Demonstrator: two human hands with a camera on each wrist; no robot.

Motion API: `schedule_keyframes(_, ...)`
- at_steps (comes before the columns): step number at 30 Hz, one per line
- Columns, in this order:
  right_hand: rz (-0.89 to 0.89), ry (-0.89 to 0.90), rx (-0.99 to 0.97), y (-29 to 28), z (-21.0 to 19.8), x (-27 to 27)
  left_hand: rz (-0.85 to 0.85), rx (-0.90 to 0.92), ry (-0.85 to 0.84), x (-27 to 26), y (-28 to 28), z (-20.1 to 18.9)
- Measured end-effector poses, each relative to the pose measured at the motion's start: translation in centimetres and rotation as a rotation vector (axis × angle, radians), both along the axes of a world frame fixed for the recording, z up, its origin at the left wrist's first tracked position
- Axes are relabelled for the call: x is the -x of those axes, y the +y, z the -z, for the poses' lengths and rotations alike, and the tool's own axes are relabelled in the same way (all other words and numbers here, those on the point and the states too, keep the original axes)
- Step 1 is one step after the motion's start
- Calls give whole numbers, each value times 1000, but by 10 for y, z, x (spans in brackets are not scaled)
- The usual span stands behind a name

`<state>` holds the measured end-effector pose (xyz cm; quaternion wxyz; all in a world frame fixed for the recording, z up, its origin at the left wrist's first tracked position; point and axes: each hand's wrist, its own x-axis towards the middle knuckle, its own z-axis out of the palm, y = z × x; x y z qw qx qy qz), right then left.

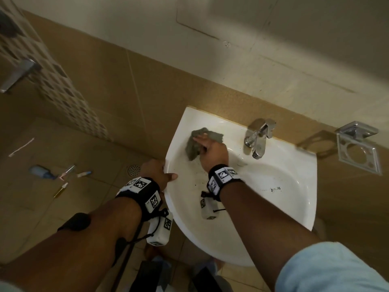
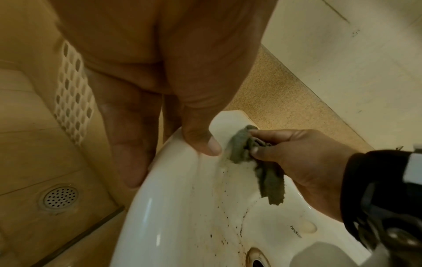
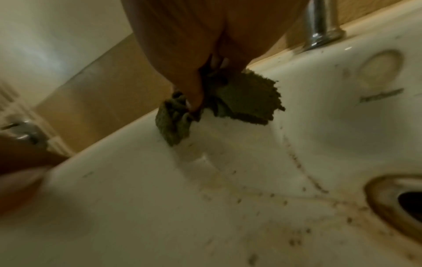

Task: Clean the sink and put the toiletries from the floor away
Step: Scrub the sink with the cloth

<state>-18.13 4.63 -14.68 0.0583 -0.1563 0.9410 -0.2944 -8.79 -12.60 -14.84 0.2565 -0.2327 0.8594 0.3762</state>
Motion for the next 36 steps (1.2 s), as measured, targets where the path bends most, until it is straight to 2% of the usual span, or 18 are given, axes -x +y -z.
schedule_keyframes(3, 14, -107, 80, -17, 6, -31, -59, -100, 6, -1, -5, 1)
schedule_keyframes(5, -21, -225, 18, -15, 11, -55, -22, -118, 0, -2, -8, 4)
schedule_keyframes(9, -112, -554, -144, 33, 15, -93, -107, -266, -6, -4, -15, 17)
schedule_keyframes(11, -84, -612, -153, 56, 14, -92, -121, -338, -23, -5, -18, 28)
schedule_keyframes(12, -11, -619, -95, 63, 17, -87, -131, -357, -22, -5, -20, 32)
schedule_keyframes(16, 623, -577, 485, 56, 12, -47, -94, -336, 28, -7, -16, 12)
schedule_keyframes(18, 675, -612, 544, 38, 9, -26, -96, -313, 34, -10, -15, 4)
schedule_keyframes(21, 424, -612, 223, 3, 11, -21, -132, -326, 43, -13, -12, 0)
schedule_keyframes(24, 151, -445, -122, -18, 6, -50, -126, -299, 17, -14, -11, -3)
schedule_keyframes(26, -134, -360, -255, -6, -1, -83, -109, -287, 29, -13, -10, -1)
schedule_keyframes(28, -322, -414, -338, 26, -12, -115, -124, -279, 29, -12, -13, 14)
schedule_keyframes(30, -391, -572, -423, 73, -23, -138, -127, -257, 28, -10, -11, 21)
schedule_keyframes(32, -412, -703, -514, 115, -42, -145, -89, -187, 17, -6, -5, 11)
schedule_keyframes(36, -400, -712, -855, 190, -64, -111, -20, 88, -21, 8, 11, 7)
